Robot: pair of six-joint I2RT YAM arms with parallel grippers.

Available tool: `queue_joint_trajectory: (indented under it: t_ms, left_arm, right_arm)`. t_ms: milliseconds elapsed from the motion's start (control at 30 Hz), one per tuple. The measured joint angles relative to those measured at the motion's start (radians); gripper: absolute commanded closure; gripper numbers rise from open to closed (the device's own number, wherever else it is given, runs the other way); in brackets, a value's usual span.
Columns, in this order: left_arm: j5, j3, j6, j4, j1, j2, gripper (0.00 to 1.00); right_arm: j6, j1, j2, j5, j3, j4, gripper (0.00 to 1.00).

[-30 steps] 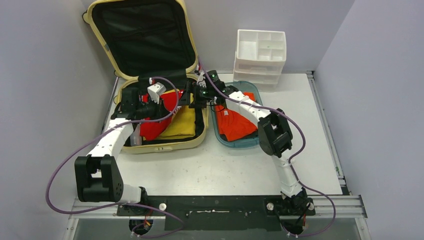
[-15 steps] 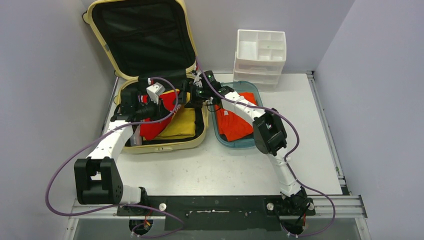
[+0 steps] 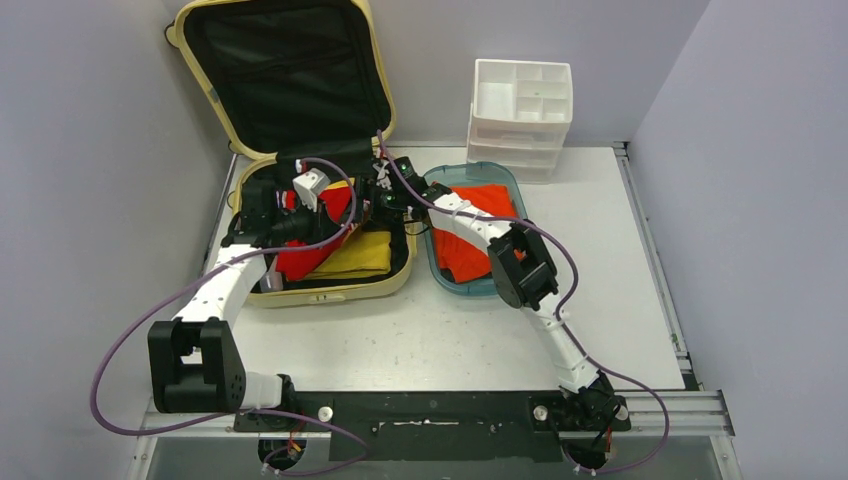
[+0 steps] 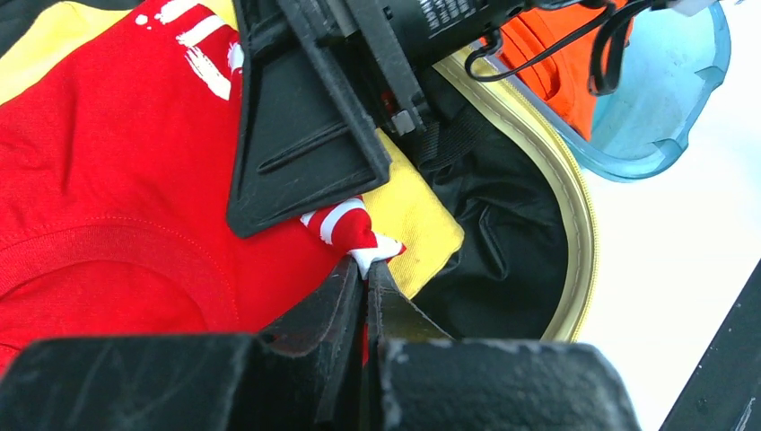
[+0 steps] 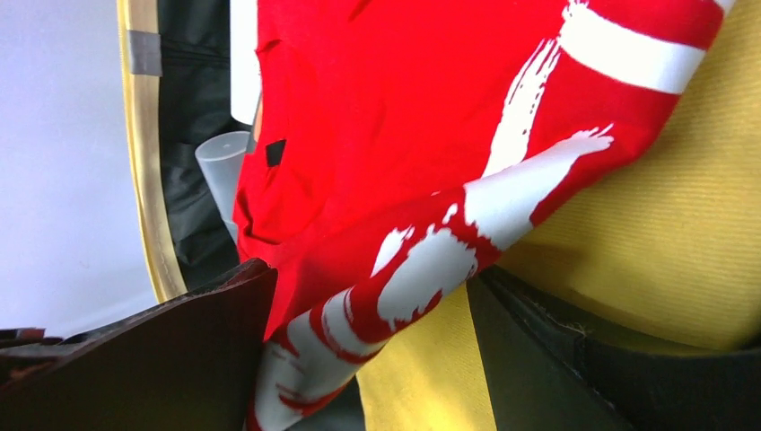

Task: Open, take out, and arrange the luggage
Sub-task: Pick up the clothes from the luggage.

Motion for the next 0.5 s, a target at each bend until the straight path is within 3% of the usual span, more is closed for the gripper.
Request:
queue_joint_trajectory:
  t_ms: [67, 100, 167, 333, 400, 500]
  left_arm:
    - [0.003, -0.005, 0.0, 0.0, 0.0, -0.002, 1.0]
    - [0.005, -0.008, 0.0, 0.0, 0.0, -0.002, 0.94]
    - [0.014, -0.011, 0.001, 0.0, 0.0, -0.002, 0.79]
    - [0.05, -0.011, 0.014, 0.0, 0.0, -0.008, 0.28]
    - [0.062, -0.011, 0.013, -0.003, 0.0, -0.016, 0.22]
    - [0.077, -0.01, 0.012, -0.015, 0.0, -0.032, 0.21]
  right_arm:
    - [0.004, 0.002, 0.018, 0.001, 0.009, 0.0, 0.21]
    - [0.008, 0.003, 0.025, 0.0, 0.014, 0.0, 0.21]
    - [0.014, 0.003, 0.028, -0.001, 0.019, 0.001, 0.21]
    - [0.03, 0.003, 0.029, -0.018, 0.029, 0.011, 0.25]
    - [0.04, 0.003, 0.033, -0.032, 0.029, 0.022, 0.27]
    - [0.056, 0.0, 0.051, -0.059, 0.03, 0.05, 0.28]
